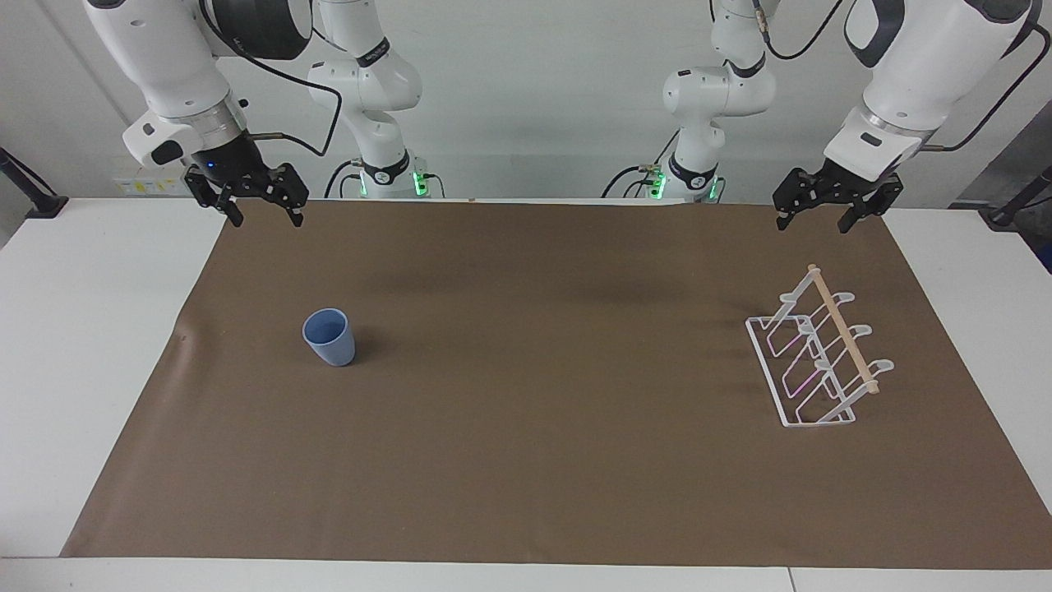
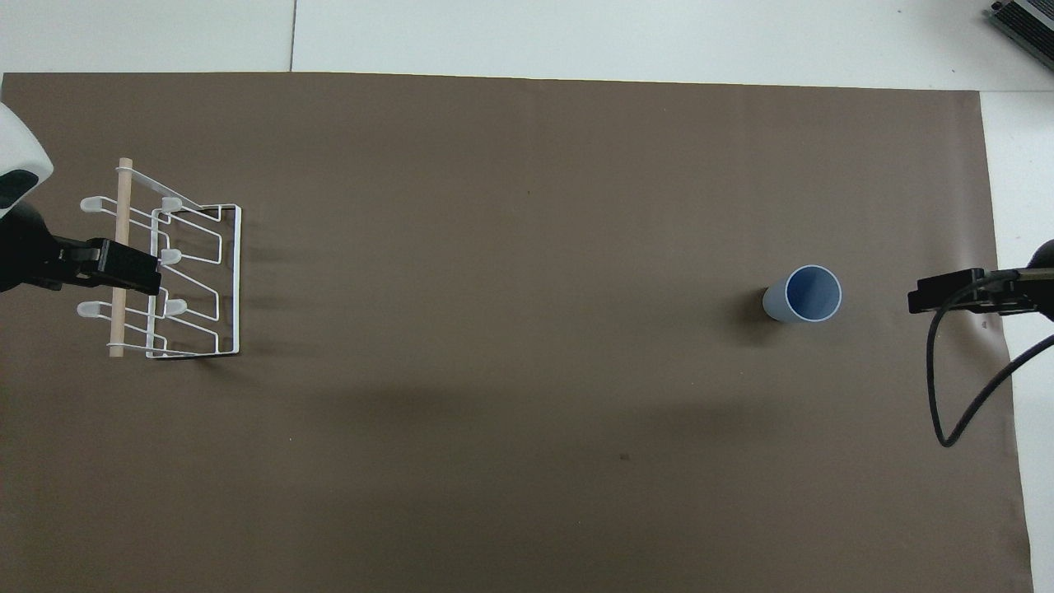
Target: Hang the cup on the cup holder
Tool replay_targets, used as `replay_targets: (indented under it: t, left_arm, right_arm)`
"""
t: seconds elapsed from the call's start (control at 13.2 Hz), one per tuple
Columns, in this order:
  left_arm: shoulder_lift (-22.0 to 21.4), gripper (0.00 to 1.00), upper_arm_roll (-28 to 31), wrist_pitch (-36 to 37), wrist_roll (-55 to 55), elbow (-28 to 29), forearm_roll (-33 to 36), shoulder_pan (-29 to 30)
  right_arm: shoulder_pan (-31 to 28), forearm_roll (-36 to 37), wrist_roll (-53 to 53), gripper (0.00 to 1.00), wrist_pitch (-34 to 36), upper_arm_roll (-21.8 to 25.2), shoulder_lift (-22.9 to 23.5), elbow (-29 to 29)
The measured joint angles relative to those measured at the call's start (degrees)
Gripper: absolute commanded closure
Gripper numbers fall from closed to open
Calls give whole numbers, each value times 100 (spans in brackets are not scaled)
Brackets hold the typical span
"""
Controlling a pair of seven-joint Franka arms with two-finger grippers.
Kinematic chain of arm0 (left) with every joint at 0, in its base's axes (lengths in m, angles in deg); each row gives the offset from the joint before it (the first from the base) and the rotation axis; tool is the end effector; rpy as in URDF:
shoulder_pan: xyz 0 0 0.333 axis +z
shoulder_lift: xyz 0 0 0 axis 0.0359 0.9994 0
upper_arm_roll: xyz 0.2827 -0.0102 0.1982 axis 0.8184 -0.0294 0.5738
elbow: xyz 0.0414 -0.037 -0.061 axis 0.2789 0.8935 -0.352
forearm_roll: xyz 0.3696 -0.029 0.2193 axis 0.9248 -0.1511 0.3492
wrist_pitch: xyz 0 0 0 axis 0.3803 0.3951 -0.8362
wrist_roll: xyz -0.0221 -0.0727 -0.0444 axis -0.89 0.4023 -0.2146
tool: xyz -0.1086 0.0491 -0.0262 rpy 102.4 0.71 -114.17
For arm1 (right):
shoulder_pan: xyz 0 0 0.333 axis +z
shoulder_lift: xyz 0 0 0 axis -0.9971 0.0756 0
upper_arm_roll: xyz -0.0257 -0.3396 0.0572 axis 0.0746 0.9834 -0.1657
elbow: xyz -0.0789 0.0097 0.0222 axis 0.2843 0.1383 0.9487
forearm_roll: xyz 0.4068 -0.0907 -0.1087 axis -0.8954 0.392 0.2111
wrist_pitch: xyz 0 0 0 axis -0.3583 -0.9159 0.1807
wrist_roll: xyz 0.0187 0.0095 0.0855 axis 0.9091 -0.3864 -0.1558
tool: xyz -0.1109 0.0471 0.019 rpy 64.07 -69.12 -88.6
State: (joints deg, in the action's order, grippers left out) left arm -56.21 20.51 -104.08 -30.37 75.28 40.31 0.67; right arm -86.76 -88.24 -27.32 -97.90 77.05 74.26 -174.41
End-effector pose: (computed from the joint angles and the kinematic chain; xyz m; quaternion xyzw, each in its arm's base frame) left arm 0.5768 -0.0664 0.6373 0.9982 -0.0555 -0.0212 0.0049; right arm 0.5595 -0.0373 0.6108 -0.9997 0.0170 -0.0002 0.0158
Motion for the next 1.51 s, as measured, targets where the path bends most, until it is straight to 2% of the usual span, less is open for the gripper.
replay_targets:
  t: [0.91,1.21,1.51]
  left_arm:
    - [-55,0,4,1,5,17,0,0]
    - [-64,0,-1,0,4,75,-33,-40]
    - [-104,0,11,8,4,105,-33,-42]
  right_arm:
    - [0,0,-3,0,-42,3,-39,-118]
    - [0,0,68,0,-855,3,-317,-924]
    - [13,0,69,0,-2213,-7,-348,-1873]
